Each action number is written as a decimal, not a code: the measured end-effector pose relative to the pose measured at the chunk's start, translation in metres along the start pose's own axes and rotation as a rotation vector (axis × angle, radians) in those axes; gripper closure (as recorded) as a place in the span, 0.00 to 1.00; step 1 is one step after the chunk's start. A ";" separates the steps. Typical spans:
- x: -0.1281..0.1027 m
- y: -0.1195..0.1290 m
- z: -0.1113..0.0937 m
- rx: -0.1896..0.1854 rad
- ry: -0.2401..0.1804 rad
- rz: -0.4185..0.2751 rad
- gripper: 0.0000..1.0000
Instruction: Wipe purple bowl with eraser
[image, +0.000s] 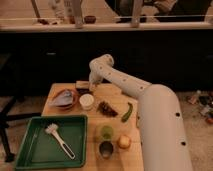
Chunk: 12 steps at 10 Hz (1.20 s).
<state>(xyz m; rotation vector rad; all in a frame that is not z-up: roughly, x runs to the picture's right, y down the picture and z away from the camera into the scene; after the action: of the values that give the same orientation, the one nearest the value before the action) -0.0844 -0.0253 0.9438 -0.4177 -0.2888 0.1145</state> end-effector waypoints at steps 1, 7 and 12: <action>0.000 0.000 0.000 0.000 -0.001 -0.001 1.00; 0.001 0.001 0.000 -0.002 0.002 0.003 1.00; 0.016 -0.004 0.009 -0.018 0.018 0.038 1.00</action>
<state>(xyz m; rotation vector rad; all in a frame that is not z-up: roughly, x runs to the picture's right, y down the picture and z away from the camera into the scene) -0.0719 -0.0225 0.9569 -0.4423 -0.2642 0.1447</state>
